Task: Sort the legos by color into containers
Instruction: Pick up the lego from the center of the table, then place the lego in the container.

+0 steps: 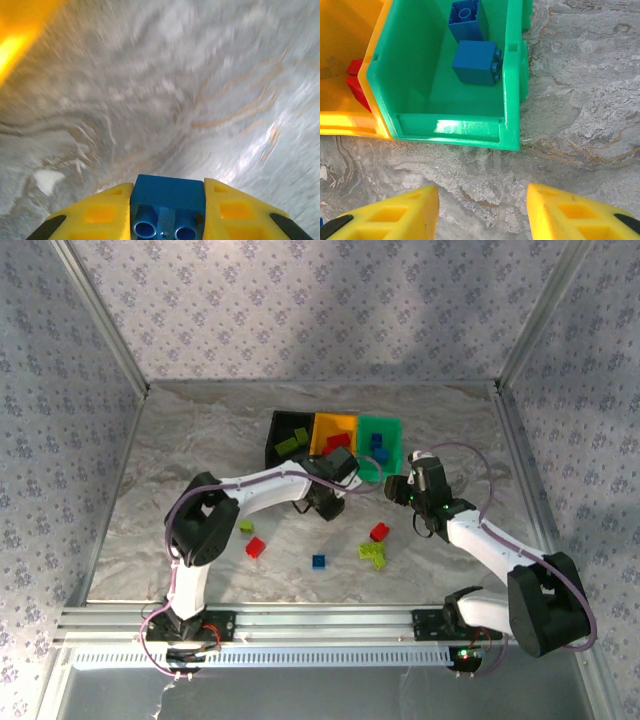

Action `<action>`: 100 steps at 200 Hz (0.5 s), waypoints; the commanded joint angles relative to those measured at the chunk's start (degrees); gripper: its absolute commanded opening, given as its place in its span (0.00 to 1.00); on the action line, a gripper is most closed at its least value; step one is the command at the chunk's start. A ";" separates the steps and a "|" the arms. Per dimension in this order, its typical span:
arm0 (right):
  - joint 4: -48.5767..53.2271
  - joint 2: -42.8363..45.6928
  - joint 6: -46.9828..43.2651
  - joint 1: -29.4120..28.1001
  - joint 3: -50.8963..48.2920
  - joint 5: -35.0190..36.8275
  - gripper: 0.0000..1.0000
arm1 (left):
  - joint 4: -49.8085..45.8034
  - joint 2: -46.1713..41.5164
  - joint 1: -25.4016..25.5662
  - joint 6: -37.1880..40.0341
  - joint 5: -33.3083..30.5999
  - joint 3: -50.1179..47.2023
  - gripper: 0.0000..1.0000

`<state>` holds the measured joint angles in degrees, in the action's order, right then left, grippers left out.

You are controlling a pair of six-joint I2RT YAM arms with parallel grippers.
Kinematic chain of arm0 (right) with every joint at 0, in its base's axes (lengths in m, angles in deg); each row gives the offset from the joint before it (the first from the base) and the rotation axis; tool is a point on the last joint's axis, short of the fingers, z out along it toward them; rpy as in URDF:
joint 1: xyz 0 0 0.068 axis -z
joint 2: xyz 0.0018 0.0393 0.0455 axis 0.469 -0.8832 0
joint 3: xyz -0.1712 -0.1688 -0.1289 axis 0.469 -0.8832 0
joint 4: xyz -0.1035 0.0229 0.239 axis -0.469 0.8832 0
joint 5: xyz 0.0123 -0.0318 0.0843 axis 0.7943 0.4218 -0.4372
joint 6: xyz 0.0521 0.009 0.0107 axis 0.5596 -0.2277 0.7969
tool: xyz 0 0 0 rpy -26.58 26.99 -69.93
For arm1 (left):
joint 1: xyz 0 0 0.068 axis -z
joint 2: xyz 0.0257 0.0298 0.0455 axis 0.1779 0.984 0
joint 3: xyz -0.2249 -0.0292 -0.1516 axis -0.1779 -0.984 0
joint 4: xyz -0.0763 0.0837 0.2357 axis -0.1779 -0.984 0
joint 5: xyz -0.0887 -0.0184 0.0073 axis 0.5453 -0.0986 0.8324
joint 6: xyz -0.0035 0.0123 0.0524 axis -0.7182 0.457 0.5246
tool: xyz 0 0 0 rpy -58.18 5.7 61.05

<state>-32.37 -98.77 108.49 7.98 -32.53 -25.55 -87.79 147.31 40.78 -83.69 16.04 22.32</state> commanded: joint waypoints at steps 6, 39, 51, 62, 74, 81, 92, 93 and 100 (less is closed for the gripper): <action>0.02 -0.32 1.10 0.51 0.23 -0.72 0.51 | 3.45 -2.27 -0.11 -2.30 2.75 3.68 0.08; -0.36 -0.16 1.57 0.61 0.19 -1.63 0.51 | 4.11 -0.27 -0.11 -5.15 1.06 9.26 0.08; -0.28 -0.33 1.59 0.57 0.16 -1.53 0.51 | 3.54 1.10 -0.09 -5.98 0.21 12.31 0.08; -0.12 -0.28 1.72 0.65 0.19 -1.54 0.52 | 2.99 2.69 -0.21 -6.39 -0.41 15.62 0.08; -0.35 -0.06 1.93 0.71 0.12 -1.93 0.53 | 1.10 5.20 -0.17 -6.51 -1.17 20.44 0.08; -0.68 0.24 1.94 0.66 -0.18 -1.92 0.54 | -0.74 7.09 -0.18 -6.54 -1.80 23.85 0.08; -1.27 0.77 1.94 0.67 -0.72 -1.68 0.56 | -3.70 9.91 -0.26 -6.54 -2.32 29.36 0.08; -1.31 0.83 1.94 0.71 -0.79 -1.65 0.57 | -3.84 10.17 -0.24 -6.58 -2.34 29.57 0.08; -1.35 1.12 1.86 0.65 -0.96 -1.26 0.57 | -4.81 11.79 -0.31 -6.75 -2.69 32.52 0.08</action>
<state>-32.52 -98.77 109.80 8.25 -32.57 -26.89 -87.00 153.91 40.51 -89.09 15.32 46.10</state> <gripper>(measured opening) 0.561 0.277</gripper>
